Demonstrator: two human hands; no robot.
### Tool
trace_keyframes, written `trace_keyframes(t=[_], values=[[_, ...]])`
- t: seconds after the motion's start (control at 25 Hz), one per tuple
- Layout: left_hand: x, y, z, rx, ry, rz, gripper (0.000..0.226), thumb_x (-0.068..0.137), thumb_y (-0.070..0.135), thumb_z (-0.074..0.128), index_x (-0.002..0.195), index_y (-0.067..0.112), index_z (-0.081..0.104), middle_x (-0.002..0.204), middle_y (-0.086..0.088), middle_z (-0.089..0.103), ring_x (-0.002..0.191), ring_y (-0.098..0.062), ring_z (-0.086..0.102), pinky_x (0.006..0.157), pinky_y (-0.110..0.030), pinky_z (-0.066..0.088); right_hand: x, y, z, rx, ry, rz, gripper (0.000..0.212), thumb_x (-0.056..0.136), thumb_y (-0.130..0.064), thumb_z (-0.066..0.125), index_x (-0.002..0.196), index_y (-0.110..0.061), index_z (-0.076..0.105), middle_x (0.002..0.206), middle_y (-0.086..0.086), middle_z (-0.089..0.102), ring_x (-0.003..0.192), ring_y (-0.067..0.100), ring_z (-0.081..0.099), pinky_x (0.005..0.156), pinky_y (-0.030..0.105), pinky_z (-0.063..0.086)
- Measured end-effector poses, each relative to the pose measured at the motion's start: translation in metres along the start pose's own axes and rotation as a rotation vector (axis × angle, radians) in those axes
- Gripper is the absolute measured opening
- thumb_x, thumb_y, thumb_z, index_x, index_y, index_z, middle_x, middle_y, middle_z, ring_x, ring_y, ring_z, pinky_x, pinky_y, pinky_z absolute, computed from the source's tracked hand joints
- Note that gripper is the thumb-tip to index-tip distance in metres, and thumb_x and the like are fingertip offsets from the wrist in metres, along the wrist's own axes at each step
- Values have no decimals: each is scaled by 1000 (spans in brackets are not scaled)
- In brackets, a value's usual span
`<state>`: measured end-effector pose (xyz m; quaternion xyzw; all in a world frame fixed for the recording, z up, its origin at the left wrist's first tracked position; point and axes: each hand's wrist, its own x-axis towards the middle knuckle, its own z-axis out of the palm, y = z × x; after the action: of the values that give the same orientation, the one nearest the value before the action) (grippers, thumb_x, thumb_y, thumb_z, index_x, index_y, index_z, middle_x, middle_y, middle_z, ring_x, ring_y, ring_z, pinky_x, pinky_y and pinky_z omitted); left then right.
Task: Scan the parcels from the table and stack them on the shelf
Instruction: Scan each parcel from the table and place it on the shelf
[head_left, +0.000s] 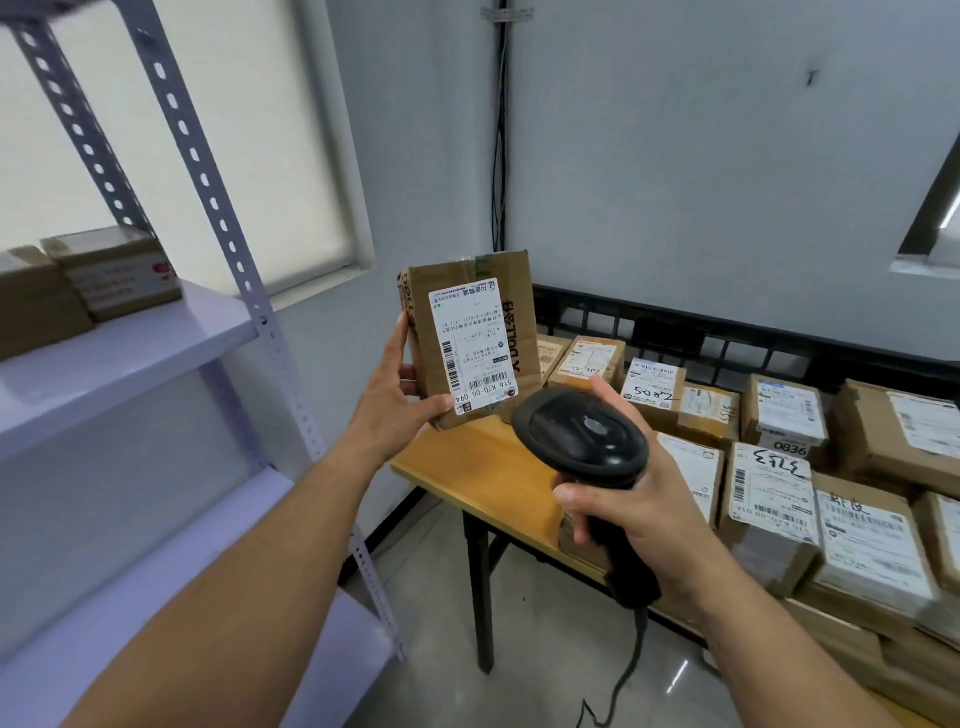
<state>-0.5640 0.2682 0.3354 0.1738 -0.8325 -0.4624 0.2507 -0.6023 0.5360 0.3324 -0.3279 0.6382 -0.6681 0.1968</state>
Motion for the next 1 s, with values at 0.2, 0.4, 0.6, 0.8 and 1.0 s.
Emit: trace_keyframes(t=[0.2,0.4,0.6,0.8,1.0], values=[[-13,-2,-40,-1,107,-11,98,81,13,76,150,42,12,108,-3,61,100,-12,63,83,-32,54,23,-11,30,-53,-67,-96,98,64,-15,83,134,-62,33,104,9,66,58,27,63,56,35,54],[-27,-7,-115,-52,258,-34,85,84,12,72,146,42,22,112,-4,65,105,-16,64,88,-38,55,59,-24,86,-39,-159,-171,97,56,-33,87,130,-69,35,104,2,60,87,19,57,85,43,45],[-55,-18,-205,-24,448,-65,80,87,12,69,147,37,23,100,9,63,97,-10,64,78,-26,56,87,-35,168,76,-328,-178,96,64,-2,78,134,-54,38,91,6,66,50,27,58,47,36,49],[-87,-32,-278,56,631,-131,75,88,22,68,145,44,25,105,5,65,98,-10,64,82,-31,55,106,-43,238,103,-439,-204,93,64,1,76,128,-55,40,93,8,66,47,24,56,45,32,48],[-111,-52,-337,103,814,-261,69,87,31,64,144,46,28,109,-1,67,102,-20,65,93,-45,53,121,-49,292,99,-529,-204,95,74,14,74,125,-58,41,93,9,67,46,25,56,46,32,48]])
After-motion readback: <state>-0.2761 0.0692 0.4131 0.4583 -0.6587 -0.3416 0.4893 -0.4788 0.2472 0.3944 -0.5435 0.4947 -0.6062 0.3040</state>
